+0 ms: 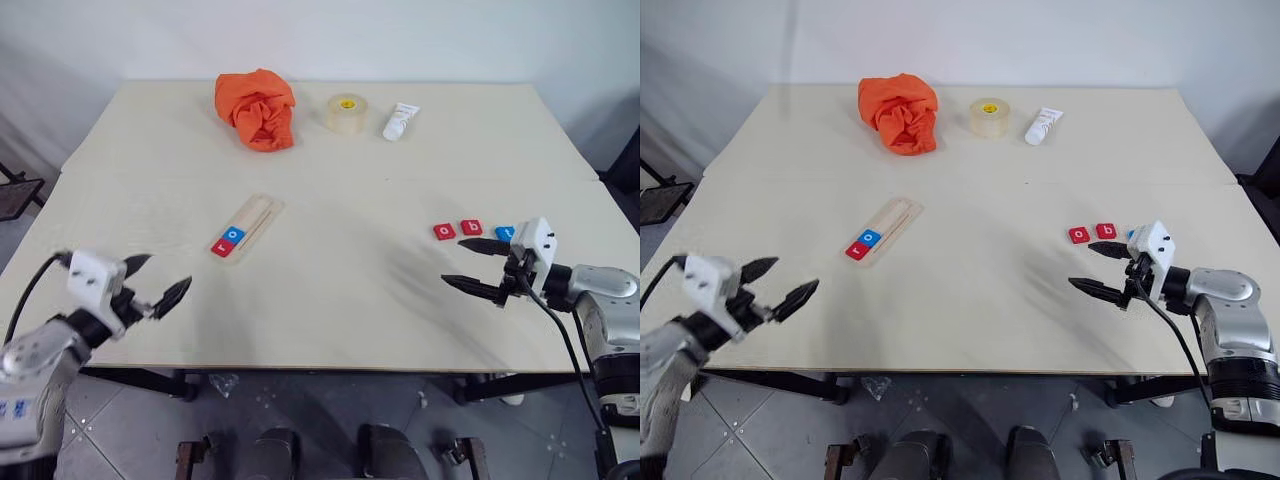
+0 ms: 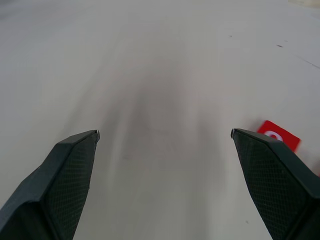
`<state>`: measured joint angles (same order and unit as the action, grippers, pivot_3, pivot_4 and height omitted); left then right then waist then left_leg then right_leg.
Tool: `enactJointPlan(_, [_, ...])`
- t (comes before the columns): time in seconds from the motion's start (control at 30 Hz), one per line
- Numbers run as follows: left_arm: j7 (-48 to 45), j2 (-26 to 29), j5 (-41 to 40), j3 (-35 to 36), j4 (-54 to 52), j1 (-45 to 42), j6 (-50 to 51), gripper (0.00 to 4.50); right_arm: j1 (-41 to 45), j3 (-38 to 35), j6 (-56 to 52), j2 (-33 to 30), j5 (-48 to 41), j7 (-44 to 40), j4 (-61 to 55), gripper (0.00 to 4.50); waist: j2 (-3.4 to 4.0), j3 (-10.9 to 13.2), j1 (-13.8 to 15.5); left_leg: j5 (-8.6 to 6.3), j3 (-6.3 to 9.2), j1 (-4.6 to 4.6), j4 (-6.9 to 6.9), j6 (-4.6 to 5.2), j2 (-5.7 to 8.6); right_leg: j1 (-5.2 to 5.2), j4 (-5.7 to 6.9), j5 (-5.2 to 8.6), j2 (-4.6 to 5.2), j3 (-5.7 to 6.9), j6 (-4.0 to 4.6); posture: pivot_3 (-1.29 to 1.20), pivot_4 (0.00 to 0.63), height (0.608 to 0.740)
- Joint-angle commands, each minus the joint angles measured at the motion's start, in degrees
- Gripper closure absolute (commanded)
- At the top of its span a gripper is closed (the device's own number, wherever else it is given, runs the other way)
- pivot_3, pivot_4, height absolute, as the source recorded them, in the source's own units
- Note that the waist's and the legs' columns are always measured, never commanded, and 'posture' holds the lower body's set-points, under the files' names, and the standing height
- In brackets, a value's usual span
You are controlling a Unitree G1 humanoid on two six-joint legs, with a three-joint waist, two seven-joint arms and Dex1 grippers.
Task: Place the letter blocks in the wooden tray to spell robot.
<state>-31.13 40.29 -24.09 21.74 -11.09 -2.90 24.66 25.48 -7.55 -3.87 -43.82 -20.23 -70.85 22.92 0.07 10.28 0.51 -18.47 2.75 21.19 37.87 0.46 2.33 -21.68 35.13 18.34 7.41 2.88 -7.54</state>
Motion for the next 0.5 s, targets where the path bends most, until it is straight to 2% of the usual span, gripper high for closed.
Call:
enactJointPlan(0.03, [0.35, 1.69, 1.37, -4.96, 2.99, -9.02, 5.67, 0.0, 0.36, -0.74, 0.4, -0.37, -0.63, -0.55, -1.62, 0.07, 0.0, 0.0, -0.03, 0.0, 0.0, 0.02, 0.0, 0.0, -0.01, -0.02, 0.02, 0.0, -0.01, 0.02, 0.0, 0.0, 0.15, 0.74])
enactJointPlan(0.1, [1.24, 1.9, 2.36, -8.33, 6.86, -16.08, 10.46, 0.0, 0.27, -0.77, 0.32, -0.48, -0.7, -0.63, -1.95, 0.07, -0.01, 0.01, 0.25, 0.0, 0.03, 0.03, 0.04, -0.01, 0.02, -0.03, 0.2, 0.0, -0.03, 0.12, -0.01, 0.0, 0.15, 0.74])
enactJointPlan(0.23, [0.1, 1.73, 4.79, -13.77, 13.02, -24.15, 14.54, 0.0, 0.11, -0.69, 0.24, -0.55, -0.64, -0.72, -2.2, 0.07, -0.01, 0.01, -0.05, -0.01, -0.08, 0.03, 0.06, 0.0, 0.05, -0.12, 0.33, -0.03, -0.3, 0.26, -0.06, 0.0, 0.15, 0.74])
enactJointPlan(0.5, [-0.07, -1.13, 9.5, -20.18, 20.82, -31.95, 15.65, 0.0, -0.05, -0.71, 0.14, -0.38, -0.52, -0.15, -3.0, 0.07, -0.04, 0.03, -0.49, -0.01, -0.22, 0.11, 0.15, -0.03, -0.04, -0.28, 0.44, -0.03, -0.5, 0.28, -0.07, 0.0, 0.15, 0.74])
